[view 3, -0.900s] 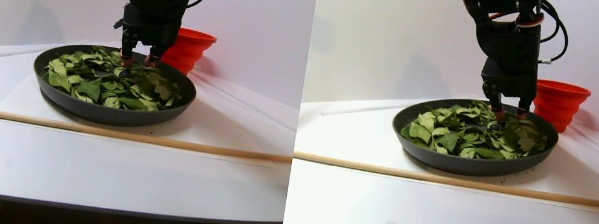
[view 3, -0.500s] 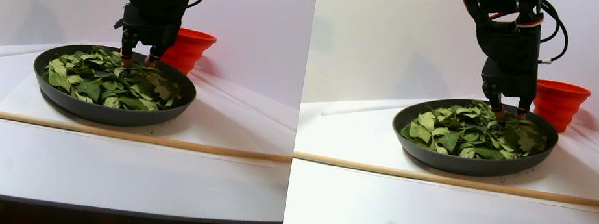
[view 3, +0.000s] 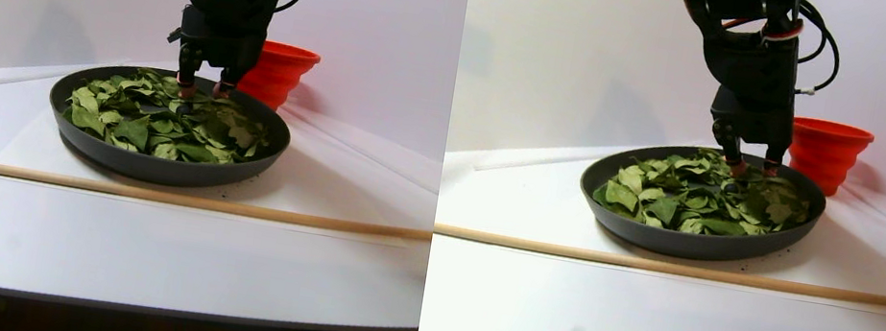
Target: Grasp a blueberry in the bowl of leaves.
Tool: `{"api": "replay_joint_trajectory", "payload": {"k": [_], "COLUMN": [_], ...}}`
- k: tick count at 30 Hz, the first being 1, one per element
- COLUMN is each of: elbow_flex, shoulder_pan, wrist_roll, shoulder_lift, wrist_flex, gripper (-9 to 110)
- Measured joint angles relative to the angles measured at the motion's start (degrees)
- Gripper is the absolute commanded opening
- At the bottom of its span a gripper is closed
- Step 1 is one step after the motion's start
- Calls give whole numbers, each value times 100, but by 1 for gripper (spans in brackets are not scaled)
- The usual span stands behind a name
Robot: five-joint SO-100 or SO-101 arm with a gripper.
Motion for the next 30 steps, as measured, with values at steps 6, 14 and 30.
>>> {"api": "replay_joint_trajectory", "payload": {"k": [6,14,30], "elbow_flex": [132,185,562], "shoulder_pan": [-141,-220,-316], "wrist_roll": [88,88,88], "shoulder_lift": [0,0,0], "wrist_flex": [0,-97,-229], "gripper": [19,20,21]}}
